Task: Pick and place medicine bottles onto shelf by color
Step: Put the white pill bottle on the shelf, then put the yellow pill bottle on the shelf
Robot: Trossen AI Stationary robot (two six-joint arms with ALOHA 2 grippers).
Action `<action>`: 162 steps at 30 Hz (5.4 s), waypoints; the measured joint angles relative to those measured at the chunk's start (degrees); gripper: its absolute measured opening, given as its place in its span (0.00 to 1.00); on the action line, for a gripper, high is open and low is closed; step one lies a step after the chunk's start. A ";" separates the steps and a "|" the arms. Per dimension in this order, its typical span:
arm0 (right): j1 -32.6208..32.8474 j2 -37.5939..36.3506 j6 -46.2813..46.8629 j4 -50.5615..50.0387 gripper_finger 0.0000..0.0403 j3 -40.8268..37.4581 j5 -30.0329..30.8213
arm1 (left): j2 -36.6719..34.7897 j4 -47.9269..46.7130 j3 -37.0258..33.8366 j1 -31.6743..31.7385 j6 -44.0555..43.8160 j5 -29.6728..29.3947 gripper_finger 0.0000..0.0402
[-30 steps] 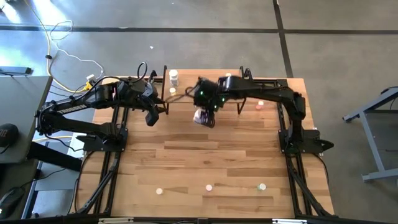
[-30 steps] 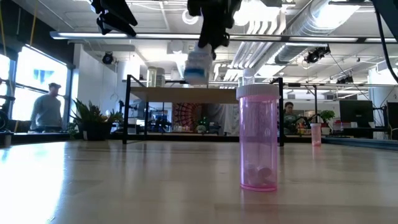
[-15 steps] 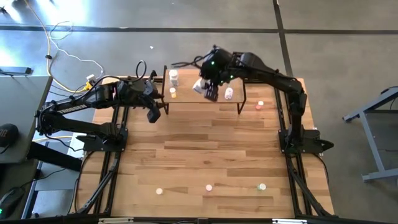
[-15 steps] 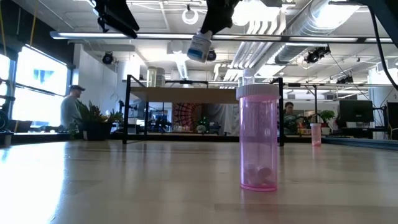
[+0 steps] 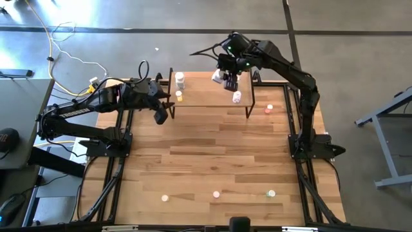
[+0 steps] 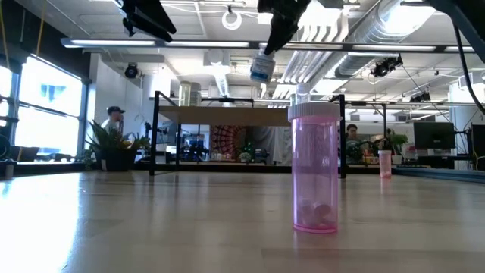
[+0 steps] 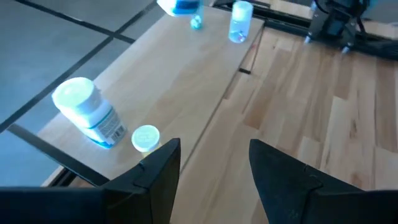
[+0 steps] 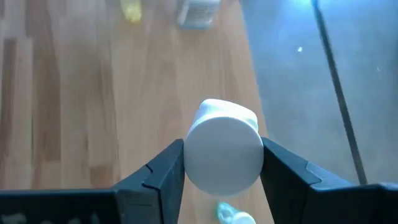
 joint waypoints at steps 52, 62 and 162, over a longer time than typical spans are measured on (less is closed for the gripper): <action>-3.22 8.64 -18.07 -5.40 0.52 -0.13 -1.64 | 0.02 0.13 0.00 -0.02 -0.82 -3.47 0.45; -3.22 8.64 -18.07 -5.00 0.53 0.82 -1.57 | 0.02 0.13 0.00 -0.01 -0.80 -3.47 0.45; 44.16 -2.49 72.62 -2.64 0.53 -16.76 18.65 | 21.51 -6.77 -0.02 -57.99 -25.71 1.93 0.60</action>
